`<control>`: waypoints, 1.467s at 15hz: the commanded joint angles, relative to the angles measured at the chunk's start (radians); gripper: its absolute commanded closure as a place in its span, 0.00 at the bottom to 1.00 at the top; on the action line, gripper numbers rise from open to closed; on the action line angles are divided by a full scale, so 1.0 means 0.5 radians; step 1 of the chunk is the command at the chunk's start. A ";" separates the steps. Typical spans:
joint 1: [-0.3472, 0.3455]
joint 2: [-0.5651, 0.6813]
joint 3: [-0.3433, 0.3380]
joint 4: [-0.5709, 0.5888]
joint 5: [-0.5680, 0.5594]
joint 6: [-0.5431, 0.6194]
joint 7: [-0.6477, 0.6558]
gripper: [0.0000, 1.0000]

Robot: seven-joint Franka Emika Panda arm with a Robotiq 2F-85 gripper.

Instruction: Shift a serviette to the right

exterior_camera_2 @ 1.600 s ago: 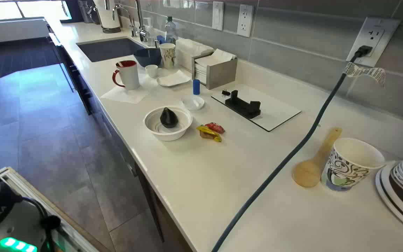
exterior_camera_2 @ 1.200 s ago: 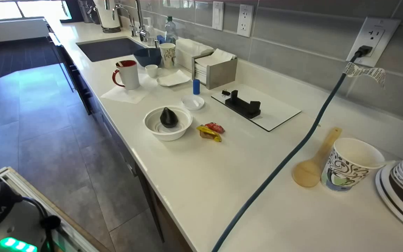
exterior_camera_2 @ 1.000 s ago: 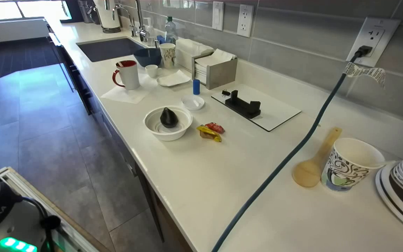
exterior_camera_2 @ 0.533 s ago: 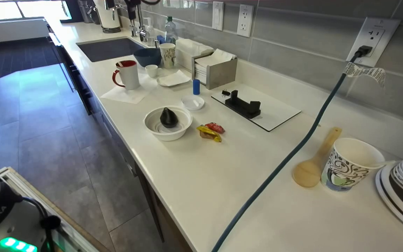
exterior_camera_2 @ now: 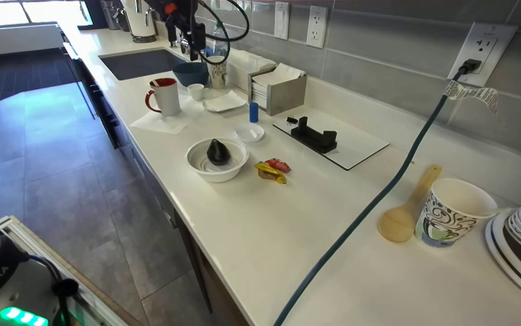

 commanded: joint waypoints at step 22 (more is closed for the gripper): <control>-0.115 0.899 0.101 0.606 0.446 0.388 -0.043 0.00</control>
